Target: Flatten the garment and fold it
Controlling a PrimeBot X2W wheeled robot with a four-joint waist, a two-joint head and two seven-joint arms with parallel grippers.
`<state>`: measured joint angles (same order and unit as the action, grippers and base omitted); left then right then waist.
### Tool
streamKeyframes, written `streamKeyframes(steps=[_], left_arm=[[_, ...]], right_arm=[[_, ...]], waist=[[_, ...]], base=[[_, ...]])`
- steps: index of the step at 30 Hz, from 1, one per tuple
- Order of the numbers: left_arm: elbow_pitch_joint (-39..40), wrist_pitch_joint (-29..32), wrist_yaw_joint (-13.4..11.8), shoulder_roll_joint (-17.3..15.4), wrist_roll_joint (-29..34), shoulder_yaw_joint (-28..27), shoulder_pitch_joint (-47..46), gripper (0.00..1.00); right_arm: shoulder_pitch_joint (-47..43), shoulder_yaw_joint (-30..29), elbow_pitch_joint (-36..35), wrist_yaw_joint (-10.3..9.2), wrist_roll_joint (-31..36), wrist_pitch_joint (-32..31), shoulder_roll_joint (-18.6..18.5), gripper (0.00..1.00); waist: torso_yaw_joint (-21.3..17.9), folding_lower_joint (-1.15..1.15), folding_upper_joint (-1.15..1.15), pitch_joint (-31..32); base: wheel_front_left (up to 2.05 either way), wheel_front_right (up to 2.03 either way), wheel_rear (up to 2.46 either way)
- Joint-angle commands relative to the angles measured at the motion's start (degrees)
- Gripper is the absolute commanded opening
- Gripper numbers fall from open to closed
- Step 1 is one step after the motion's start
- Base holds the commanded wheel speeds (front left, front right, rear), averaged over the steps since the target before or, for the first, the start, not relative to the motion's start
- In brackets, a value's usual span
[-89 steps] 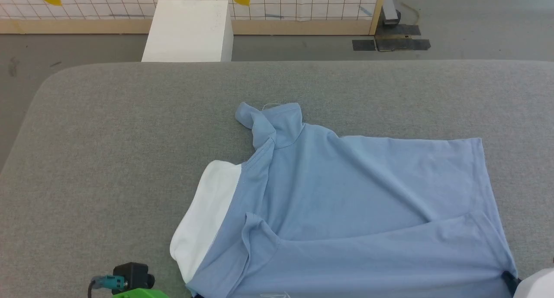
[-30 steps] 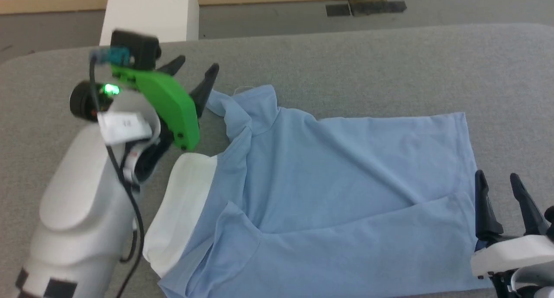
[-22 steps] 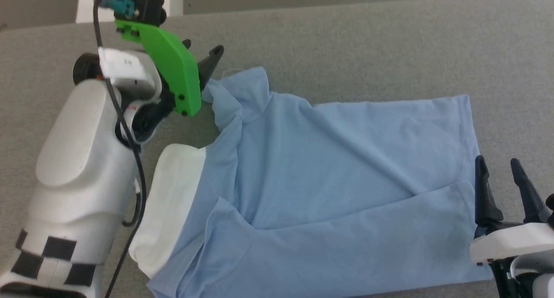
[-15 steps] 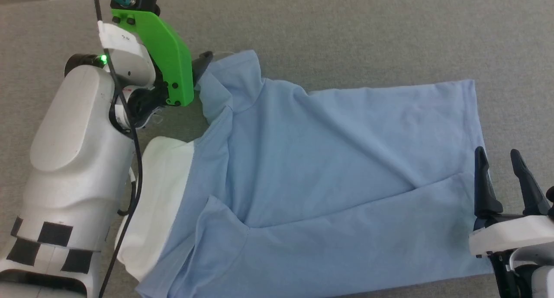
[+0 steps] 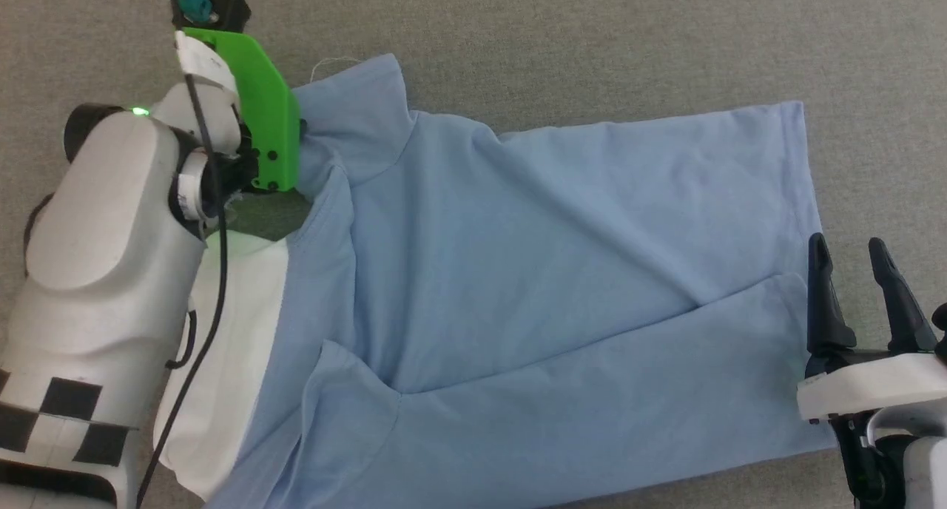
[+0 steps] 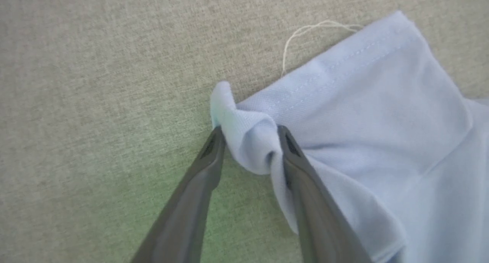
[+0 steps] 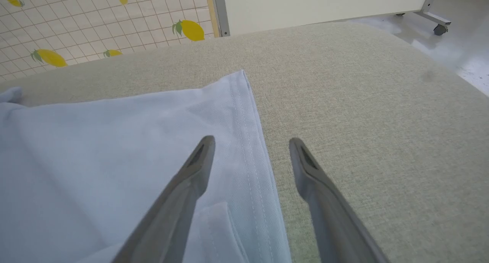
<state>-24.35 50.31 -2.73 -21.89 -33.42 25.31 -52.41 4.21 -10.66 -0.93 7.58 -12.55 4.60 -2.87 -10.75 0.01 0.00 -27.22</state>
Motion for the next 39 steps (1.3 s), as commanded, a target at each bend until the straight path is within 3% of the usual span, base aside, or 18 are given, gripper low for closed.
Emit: streamKeyframes(steps=[1, 5, 11, 14, 16, 22, 26, 30, 36, 37, 38, 39], left_arm=[[-0.6, 0.1, 0.5, -0.2, -0.5, 0.3, 0.6, 0.00], [-0.4, -3.3, 0.3, 0.6, -1.9, -1.3, 1.7, 0.00], [0.3, -6.8, 2.3, 0.8, -3.4, -2.0, 3.3, 0.00], [1.0, -7.9, 2.9, 0.8, -4.0, -2.3, 3.8, 0.00], [1.9, -8.2, 3.1, 0.7, -4.3, -2.4, 3.9, 0.00], [3.4, -8.5, 2.7, 0.5, -4.5, -2.7, 3.5, 0.00], [4.0, -8.6, 2.3, 0.8, -4.7, -2.8, 3.1, 0.00], [4.3, -8.6, 2.0, 1.2, -4.7, -2.6, 2.5, 0.00], [4.3, -8.5, 2.0, 1.4, -4.9, -2.4, 1.8, 0.00], [4.1, -8.7, 1.4, 1.5, -5.2, -2.8, 1.8, 0.00], [4.1, -8.9, 1.3, 1.5, -5.2, -2.8, 1.7, 0.00], [4.1, -9.0, 1.2, 1.5, -5.1, -2.8, 1.7, 0.00]], right_arm=[[1.3, -0.1, 0.2, -0.09, -0.4, 0.5, 0.0, 1.00], [1.8, 0.0, 0.3, -0.09, 0.6, 0.0, 0.0, 1.00], [5.2, 0.4, -3.3, -0.09, 4.3, -4.2, -0.1, 1.00], [9.4, 0.5, -5.4, -0.09, 3.9, -8.7, -2.1, 1.00], [14.2, 0.3, -5.8, -0.09, 2.0, -15.4, -5.4, 1.00], [22.2, 0.4, -0.2, -0.09, -1.3, -31.7, -11.0, 1.00], [25.5, 0.1, 5.0, -0.09, -1.9, -40.6, -12.3, 1.00], [27.4, -0.4, 9.0, -0.09, -1.8, -44.5, -12.3, 1.00], [28.9, 0.1, 13.5, -0.09, -2.2, -43.6, -11.5, 1.00], [29.4, 0.6, 15.4, -0.09, -2.2, -43.3, -11.2, 0.47], [29.7, 0.6, 15.8, -0.09, -2.1, -42.9, -11.2, 0.00], [29.8, 0.5, 16.1, -0.09, -2.1, -42.5, -11.2, 0.00]], waist=[[-0.2, -0.01, 0.00, -0.5], [0.4, -0.01, 0.00, 0.3], [1.6, -0.01, 0.00, 2.7], [2.3, -0.01, 0.00, 3.3], [3.1, -0.01, 0.00, 3.1], [4.0, -0.01, 0.00, 1.0], [4.3, -0.01, 0.00, -0.4], [4.6, -0.01, 0.00, -1.5], [5.1, -0.01, 0.00, -2.5], [5.2, -0.01, 0.00, -2.8], [5.3, -0.01, 0.00, -2.8], [5.3, -0.01, 0.00, -2.8]], base=[[0.00, 0.00, 0.00], [0.00, 0.00, 0.00], [0.00, 0.00, 0.00], [0.00, 0.00, 0.00], [0.00, 0.00, 0.00], [0.00, 0.00, 0.00], [0.00, 0.00, 0.00], [0.00, 0.00, 0.00], [0.00, 0.00, 0.00], [0.00, 0.00, 0.00], [0.00, 0.00, 0.00], [0.00, 0.00, 0.00]])
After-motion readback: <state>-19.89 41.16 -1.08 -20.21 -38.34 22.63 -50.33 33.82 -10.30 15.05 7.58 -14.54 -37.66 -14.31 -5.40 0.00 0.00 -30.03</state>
